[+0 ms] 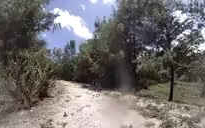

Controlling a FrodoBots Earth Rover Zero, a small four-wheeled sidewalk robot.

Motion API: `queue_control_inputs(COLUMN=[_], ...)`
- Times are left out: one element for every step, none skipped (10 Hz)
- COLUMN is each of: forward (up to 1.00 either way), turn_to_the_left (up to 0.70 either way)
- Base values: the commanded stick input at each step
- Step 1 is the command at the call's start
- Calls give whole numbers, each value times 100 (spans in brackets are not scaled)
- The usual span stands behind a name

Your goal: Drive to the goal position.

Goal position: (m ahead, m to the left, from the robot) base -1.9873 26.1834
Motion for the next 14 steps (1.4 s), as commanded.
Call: queue_control_inputs(forward=[0, 0, 0, 0, 3, 34, 28, 31, 22, 0, 0, 0, 0, 0], turn_to_the_left=[0, 0, 0, 0, 0, 0, 0, 0, 0, 0, 0, 0, 0, 0])
